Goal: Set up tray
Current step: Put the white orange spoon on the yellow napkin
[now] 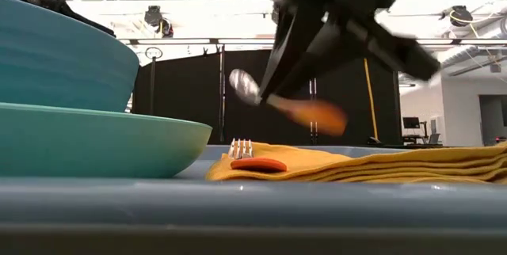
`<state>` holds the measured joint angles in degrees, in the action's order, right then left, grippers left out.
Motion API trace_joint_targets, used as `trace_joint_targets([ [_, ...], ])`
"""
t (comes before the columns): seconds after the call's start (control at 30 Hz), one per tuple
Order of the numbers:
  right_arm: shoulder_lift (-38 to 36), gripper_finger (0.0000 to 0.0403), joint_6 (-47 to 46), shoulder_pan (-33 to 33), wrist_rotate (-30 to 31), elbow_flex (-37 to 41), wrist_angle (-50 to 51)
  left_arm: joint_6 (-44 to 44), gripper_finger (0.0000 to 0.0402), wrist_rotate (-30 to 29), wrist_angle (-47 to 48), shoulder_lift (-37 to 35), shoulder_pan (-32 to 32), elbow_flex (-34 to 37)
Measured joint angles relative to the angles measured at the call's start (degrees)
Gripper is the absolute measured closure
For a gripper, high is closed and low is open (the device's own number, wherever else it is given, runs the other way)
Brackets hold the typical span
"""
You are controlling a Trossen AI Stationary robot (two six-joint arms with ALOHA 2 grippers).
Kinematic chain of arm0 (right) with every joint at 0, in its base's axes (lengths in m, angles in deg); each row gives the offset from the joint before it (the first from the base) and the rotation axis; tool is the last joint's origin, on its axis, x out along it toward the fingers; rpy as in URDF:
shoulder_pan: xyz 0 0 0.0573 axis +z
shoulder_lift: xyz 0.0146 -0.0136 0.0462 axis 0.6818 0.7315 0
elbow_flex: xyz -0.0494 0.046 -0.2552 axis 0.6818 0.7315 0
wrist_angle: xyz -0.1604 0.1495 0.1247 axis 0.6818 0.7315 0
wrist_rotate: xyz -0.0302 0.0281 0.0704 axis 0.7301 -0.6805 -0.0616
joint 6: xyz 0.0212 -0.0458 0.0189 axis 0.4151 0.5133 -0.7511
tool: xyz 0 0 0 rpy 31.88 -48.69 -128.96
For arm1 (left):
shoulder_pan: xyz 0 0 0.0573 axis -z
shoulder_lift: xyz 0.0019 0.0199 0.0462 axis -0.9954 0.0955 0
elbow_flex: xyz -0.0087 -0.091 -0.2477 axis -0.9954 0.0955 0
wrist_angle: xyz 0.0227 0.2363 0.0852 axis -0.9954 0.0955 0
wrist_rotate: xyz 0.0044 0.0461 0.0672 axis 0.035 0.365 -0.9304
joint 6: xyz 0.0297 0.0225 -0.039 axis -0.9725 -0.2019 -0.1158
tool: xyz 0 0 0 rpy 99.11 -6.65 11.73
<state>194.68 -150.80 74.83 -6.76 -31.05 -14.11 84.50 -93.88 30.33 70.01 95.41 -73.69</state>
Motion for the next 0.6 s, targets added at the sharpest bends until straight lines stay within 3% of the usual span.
trace_joint_targets([
  [0.2,3.2,0.0402,-4.3,1.1,-1.6,0.1,-3.6,0.5,0.0335,0.1,0.1,0.0,0.0,0.0],
  [0.6,2.8,0.0403,-9.1,2.8,1.6,0.1,2.4,1.6,0.0334,-0.1,0.1,0.0,0.0,0.0],
])
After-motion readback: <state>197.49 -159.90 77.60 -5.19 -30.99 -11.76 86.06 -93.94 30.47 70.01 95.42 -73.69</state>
